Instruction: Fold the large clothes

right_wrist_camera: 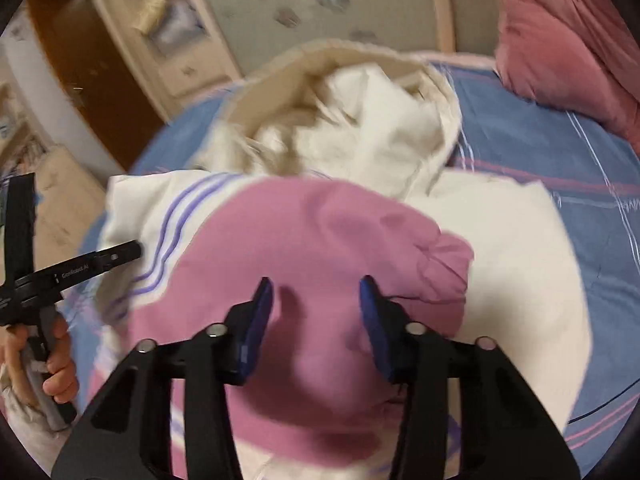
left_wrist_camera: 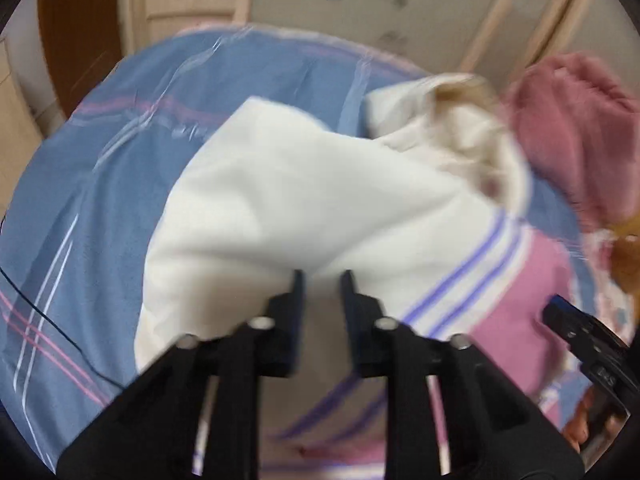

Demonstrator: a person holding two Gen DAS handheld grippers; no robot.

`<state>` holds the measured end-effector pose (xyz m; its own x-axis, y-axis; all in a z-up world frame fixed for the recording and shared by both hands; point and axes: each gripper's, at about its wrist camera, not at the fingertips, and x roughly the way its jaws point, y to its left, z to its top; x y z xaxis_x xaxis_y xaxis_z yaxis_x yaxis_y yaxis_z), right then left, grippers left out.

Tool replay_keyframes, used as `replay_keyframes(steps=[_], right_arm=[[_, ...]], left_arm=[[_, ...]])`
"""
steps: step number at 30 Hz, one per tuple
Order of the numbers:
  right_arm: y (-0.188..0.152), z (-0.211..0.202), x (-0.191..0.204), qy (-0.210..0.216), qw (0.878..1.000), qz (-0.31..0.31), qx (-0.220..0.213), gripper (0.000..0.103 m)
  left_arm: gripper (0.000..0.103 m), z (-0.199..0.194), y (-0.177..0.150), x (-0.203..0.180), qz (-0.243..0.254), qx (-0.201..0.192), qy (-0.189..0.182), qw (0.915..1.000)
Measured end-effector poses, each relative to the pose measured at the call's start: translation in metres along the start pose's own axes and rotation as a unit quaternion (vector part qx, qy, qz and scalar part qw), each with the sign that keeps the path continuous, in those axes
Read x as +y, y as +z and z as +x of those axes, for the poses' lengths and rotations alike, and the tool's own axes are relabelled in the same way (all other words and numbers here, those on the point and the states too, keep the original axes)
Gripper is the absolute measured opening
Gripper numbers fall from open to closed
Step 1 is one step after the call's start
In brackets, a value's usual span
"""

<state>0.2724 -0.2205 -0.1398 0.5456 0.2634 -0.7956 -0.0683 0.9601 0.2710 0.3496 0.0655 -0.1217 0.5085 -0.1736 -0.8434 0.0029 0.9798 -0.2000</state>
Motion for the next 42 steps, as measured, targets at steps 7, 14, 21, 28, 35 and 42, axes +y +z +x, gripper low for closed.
replay_keyframes(steps=[7,14,21,28,35,42], right_arm=[[0.022,0.07,-0.023,-0.01,0.997,0.062,0.048,0.031],[-0.012,-0.029,-0.006,0.006,0.998,-0.005,-0.061,0.067],[-0.044,-0.001,-0.041,-0.044,0.998,0.035,0.008,0.063],[-0.021,-0.014,-0.04,0.02,0.999,0.019,0.041,0.065],[0.08,-0.021,-0.08,0.035,0.996,0.062,-0.054,0.097],[0.127,0.109,-0.178,0.131,0.944,0.299,0.039,0.097]], left_arm=[[0.003,0.057,0.018,0.031,-0.05,0.037,0.022,0.9978],[0.027,-0.027,-0.02,0.006,0.037,-0.048,0.037,0.9975],[0.027,-0.009,-0.049,-0.002,0.04,0.0,0.043,0.9983],[0.027,-0.019,-0.048,0.001,0.04,0.007,0.033,0.9986],[0.061,-0.042,-0.032,-0.028,0.075,-0.026,-0.035,0.9962],[0.063,0.016,-0.033,-0.037,0.098,0.014,-0.006,0.9951]])
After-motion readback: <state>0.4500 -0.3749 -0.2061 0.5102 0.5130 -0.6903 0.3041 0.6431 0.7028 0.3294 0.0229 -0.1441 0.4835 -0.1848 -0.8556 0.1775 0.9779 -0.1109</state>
